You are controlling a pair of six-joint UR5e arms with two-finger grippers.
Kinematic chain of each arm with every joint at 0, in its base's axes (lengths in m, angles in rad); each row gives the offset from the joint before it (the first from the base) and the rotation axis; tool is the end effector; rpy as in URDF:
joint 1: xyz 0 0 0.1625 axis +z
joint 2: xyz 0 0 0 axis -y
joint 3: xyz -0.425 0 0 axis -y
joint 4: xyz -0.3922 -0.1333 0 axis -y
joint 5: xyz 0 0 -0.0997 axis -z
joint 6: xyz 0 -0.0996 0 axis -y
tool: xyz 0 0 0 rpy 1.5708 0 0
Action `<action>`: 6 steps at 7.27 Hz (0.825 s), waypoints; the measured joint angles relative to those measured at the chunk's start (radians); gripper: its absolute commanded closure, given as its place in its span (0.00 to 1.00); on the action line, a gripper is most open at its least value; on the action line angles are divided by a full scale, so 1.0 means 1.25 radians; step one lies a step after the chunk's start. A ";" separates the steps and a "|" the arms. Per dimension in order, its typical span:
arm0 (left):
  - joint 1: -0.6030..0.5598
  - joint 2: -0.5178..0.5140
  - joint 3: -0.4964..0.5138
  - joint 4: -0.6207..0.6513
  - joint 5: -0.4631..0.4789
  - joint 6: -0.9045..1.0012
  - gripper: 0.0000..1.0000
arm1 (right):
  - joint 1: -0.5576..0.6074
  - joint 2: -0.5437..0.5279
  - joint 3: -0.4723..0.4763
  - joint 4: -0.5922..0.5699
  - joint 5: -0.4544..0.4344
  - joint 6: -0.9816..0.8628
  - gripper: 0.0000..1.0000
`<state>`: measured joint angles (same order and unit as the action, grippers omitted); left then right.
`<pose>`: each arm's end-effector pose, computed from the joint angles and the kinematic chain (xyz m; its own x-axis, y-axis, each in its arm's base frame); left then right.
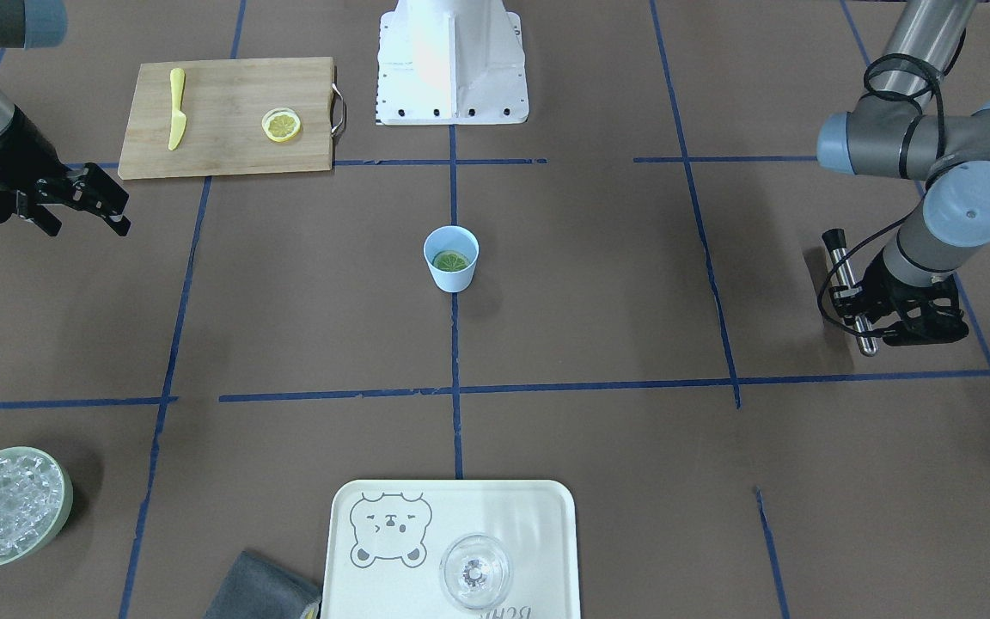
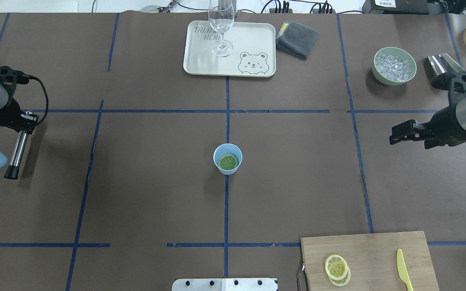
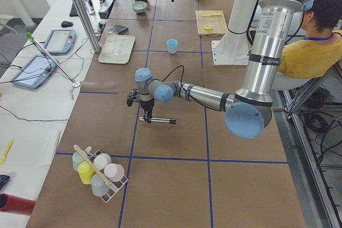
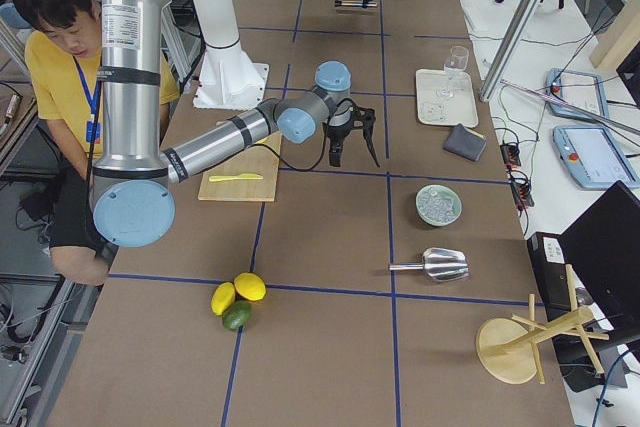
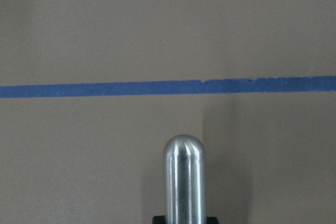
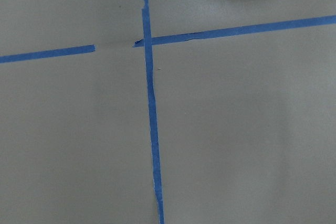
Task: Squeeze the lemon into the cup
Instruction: 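Lower the muddler to the table with the left gripper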
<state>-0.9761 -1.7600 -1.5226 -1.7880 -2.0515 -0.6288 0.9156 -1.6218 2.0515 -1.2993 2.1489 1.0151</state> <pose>0.2597 -0.5397 0.5725 0.8291 0.0541 -0.5564 -0.0458 0.9985 0.0288 -0.2207 -0.4167 0.4230 0.6325 0.0980 0.7683 -0.1361 0.9906 -0.0144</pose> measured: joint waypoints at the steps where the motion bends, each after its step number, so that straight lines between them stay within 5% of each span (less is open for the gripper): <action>1: -0.001 -0.008 0.013 0.001 -0.001 0.003 1.00 | 0.000 -0.001 0.001 0.000 0.000 0.000 0.00; 6: -0.003 -0.013 0.022 0.022 -0.021 0.002 1.00 | -0.001 -0.005 0.001 0.000 0.000 0.000 0.00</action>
<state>-0.9799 -1.7768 -1.4955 -1.7601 -2.0778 -0.6266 0.9143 -1.6275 2.0525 -1.2993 2.1488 1.0155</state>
